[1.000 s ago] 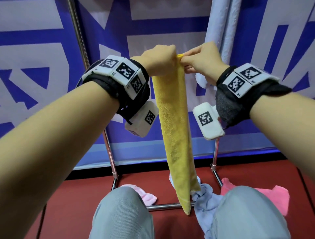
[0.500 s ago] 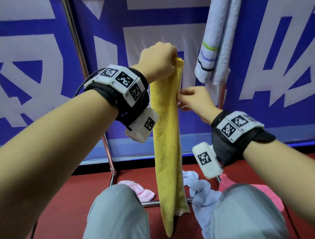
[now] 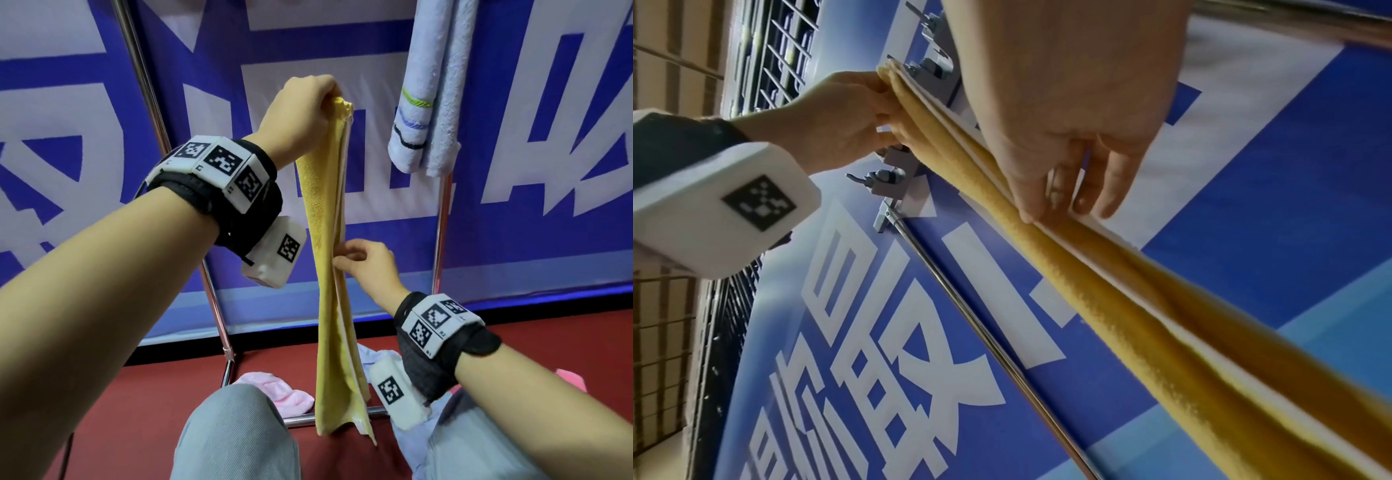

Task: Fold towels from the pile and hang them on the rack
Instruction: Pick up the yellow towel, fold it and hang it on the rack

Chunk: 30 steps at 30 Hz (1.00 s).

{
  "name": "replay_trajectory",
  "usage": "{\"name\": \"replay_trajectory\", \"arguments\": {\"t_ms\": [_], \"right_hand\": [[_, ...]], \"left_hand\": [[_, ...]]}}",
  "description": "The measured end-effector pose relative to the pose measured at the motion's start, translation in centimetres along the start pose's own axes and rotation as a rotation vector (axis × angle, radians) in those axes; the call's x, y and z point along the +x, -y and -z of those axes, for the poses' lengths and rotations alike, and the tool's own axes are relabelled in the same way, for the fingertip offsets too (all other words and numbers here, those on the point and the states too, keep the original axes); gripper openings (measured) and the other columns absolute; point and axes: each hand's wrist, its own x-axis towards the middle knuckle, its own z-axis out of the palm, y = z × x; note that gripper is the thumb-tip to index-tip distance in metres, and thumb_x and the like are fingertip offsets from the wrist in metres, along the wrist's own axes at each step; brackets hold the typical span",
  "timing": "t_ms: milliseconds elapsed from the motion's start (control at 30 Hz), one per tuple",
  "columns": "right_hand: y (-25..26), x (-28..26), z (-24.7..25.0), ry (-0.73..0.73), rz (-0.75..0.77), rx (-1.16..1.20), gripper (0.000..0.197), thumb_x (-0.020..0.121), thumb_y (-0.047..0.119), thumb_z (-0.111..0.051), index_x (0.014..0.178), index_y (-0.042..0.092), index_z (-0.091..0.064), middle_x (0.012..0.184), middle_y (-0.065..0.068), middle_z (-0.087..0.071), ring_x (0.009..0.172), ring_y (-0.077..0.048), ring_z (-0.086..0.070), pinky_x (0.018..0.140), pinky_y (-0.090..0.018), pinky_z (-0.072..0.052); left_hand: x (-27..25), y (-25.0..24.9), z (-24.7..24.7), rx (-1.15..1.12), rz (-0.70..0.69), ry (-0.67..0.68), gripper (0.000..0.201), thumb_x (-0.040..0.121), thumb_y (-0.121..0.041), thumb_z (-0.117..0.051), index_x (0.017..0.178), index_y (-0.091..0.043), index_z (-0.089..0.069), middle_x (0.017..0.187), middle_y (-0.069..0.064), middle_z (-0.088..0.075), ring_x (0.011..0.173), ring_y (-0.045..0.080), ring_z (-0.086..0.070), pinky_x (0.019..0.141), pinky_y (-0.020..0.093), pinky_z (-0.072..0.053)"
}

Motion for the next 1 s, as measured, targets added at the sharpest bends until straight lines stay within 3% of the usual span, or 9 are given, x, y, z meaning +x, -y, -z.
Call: {"name": "replay_trajectory", "arguments": {"t_ms": [100,167,300,467,567,667,733,867,1000], "right_hand": [[-0.6,0.3,0.0,-0.052,-0.009,-0.065,0.025,0.082,0.012,-0.067,0.107,0.008,-0.069,0.088,-0.001,-0.064,0.077,-0.008,-0.057,0.078,-0.019,-0.046],[-1.1,0.5,0.0,-0.094,-0.007,-0.161,0.034,0.086,0.015,-0.064,0.118,0.007,-0.064,0.113,-0.009,-0.057,0.103,-0.019,-0.054,0.090,-0.023,-0.040],[-1.3,0.9,0.5,-0.072,-0.044,-0.284,0.030,0.095,0.014,-0.049,0.122,0.007,-0.062,0.141,-0.006,-0.040,0.133,-0.024,-0.032,0.099,-0.021,-0.027],[-1.9,1.9,1.3,0.119,-0.085,-0.303,0.038,0.092,-0.001,-0.040,0.120,0.008,-0.064,0.136,-0.009,-0.052,0.126,-0.026,-0.043,0.103,-0.029,-0.039],[-1.4,1.6,1.5,0.246,-0.125,-0.224,0.044,0.088,-0.010,-0.037,0.122,0.004,-0.061,0.138,-0.006,-0.051,0.110,-0.015,-0.053,0.085,-0.011,-0.039],[-0.6,1.0,1.6,0.357,-0.149,-0.191,0.049,0.086,-0.017,-0.035,0.127,0.001,-0.055,0.140,-0.008,-0.049,0.133,-0.020,-0.041,0.088,-0.008,-0.028],[-0.4,0.9,1.6,0.405,-0.175,-0.145,0.048,0.087,-0.019,-0.032,0.128,-0.003,-0.053,0.138,-0.006,-0.048,0.131,-0.018,-0.039,0.079,-0.003,-0.027],[-1.2,1.4,1.0,0.306,-0.180,-0.142,0.040,0.086,-0.012,-0.039,0.111,0.001,-0.067,0.114,-0.010,-0.066,0.115,-0.018,-0.056,0.092,-0.021,-0.043],[-2.4,1.3,1.0,0.177,-0.158,-0.145,0.025,0.087,0.005,-0.050,0.089,0.006,-0.075,0.091,-0.017,-0.073,0.095,-0.031,-0.065,0.084,-0.034,-0.050]], "left_hand": [[0.3,0.2,0.0,0.008,-0.010,-0.001,0.035,0.087,0.003,-0.039,0.113,-0.003,-0.061,0.112,0.015,-0.065,0.103,0.030,-0.058,0.081,0.030,-0.042],[0.5,0.4,-0.1,0.022,0.001,0.006,0.034,0.088,0.003,-0.039,0.114,-0.004,-0.061,0.113,0.015,-0.064,0.104,0.030,-0.058,0.081,0.030,-0.042],[0.7,0.5,-0.4,0.034,0.024,0.014,0.035,0.088,0.003,-0.038,0.115,-0.004,-0.060,0.114,0.016,-0.063,0.105,0.031,-0.057,0.080,0.032,-0.042],[0.9,0.9,-0.6,0.043,0.047,0.001,0.038,0.088,0.007,-0.035,0.116,-0.003,-0.059,0.116,0.016,-0.062,0.107,0.030,-0.056,0.077,0.026,-0.037],[1.0,1.0,-0.6,0.038,0.052,-0.005,0.038,0.088,0.007,-0.035,0.116,-0.002,-0.059,0.116,0.016,-0.062,0.107,0.031,-0.056,0.076,0.025,-0.036],[1.1,0.9,-0.7,0.038,0.052,-0.008,0.039,0.088,0.007,-0.034,0.117,-0.002,-0.059,0.117,0.016,-0.062,0.108,0.030,-0.055,0.076,0.024,-0.035],[1.2,0.9,-0.8,0.043,0.050,-0.006,0.039,0.088,0.007,-0.034,0.117,-0.002,-0.058,0.117,0.016,-0.062,0.108,0.030,-0.055,0.076,0.024,-0.035],[1.3,1.5,-0.9,0.065,0.055,0.003,0.037,0.089,0.005,-0.036,0.116,-0.004,-0.059,0.117,0.015,-0.062,0.108,0.030,-0.055,0.077,0.027,-0.037],[1.2,2.3,-0.8,0.105,0.082,-0.005,0.035,0.089,0.001,-0.037,0.114,-0.006,-0.060,0.116,0.015,-0.062,0.107,0.033,-0.055,0.075,0.031,-0.036]]}}
